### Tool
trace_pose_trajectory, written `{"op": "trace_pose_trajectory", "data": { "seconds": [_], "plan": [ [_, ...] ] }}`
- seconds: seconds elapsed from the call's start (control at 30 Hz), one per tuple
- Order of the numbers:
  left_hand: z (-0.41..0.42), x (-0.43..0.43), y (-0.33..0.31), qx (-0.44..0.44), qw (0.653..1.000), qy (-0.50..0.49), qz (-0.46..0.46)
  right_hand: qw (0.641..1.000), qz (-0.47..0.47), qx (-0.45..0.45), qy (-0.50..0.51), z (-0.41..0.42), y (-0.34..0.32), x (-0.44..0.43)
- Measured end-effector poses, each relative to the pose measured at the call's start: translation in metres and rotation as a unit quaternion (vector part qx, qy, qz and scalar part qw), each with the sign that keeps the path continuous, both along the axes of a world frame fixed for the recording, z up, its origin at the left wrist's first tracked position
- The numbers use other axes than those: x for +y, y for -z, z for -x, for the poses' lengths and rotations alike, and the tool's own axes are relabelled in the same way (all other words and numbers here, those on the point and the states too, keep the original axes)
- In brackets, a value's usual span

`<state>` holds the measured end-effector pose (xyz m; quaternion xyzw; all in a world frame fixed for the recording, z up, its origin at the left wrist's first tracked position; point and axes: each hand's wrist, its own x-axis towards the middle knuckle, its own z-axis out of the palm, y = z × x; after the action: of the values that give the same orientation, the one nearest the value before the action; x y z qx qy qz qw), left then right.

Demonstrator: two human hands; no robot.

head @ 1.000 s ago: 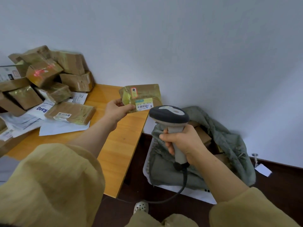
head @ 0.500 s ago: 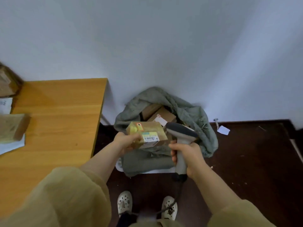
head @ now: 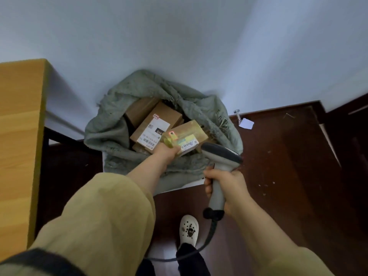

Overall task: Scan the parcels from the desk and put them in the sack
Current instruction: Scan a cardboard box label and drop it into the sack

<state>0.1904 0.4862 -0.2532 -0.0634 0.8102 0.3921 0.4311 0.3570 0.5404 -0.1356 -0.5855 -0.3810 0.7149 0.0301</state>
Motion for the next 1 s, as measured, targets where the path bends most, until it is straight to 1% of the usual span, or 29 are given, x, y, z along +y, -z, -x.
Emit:
{"op": "trace_pose_trajectory", "data": {
  "seconds": [0.07,0.2,0.3,0.4,0.5,0.7,0.87,0.93,1.0],
  "plan": [
    [0.001,-0.004,-0.007,0.015,1.000,0.027,0.000,1.000,0.010,0.003,0.000,0.006,-0.002,-0.001],
    [0.018,-0.031,-0.051,0.098,0.990,0.096,0.026,0.998,0.046,0.015,-0.035,0.027,-0.021,-0.013],
    [0.037,-0.064,-0.089,0.146,0.984,0.100,0.023,0.995,0.062,0.037,-0.072,0.052,-0.038,-0.030],
    [0.050,-0.111,-0.125,0.187,0.980,0.059,0.030,0.988,0.080,0.056,-0.123,0.083,-0.057,-0.057],
    [0.060,-0.167,-0.158,0.229,0.972,0.023,0.046,0.973,0.102,0.079,-0.191,0.115,-0.077,-0.093],
    [0.085,-0.298,-0.207,0.288,0.947,-0.082,0.116,0.923,0.129,0.142,-0.333,0.183,-0.125,-0.197],
    [0.116,-0.411,-0.228,0.295,0.926,-0.193,0.134,0.880,0.114,0.144,-0.438,0.234,-0.145,-0.290],
    [0.134,-0.453,-0.229,0.275,0.917,-0.264,0.120,0.871,0.097,0.141,-0.461,0.259,-0.148,-0.325],
    [0.155,-0.490,-0.227,0.229,0.905,-0.348,0.080,0.869,0.076,0.136,-0.469,0.288,-0.148,-0.358]
  ]
}}
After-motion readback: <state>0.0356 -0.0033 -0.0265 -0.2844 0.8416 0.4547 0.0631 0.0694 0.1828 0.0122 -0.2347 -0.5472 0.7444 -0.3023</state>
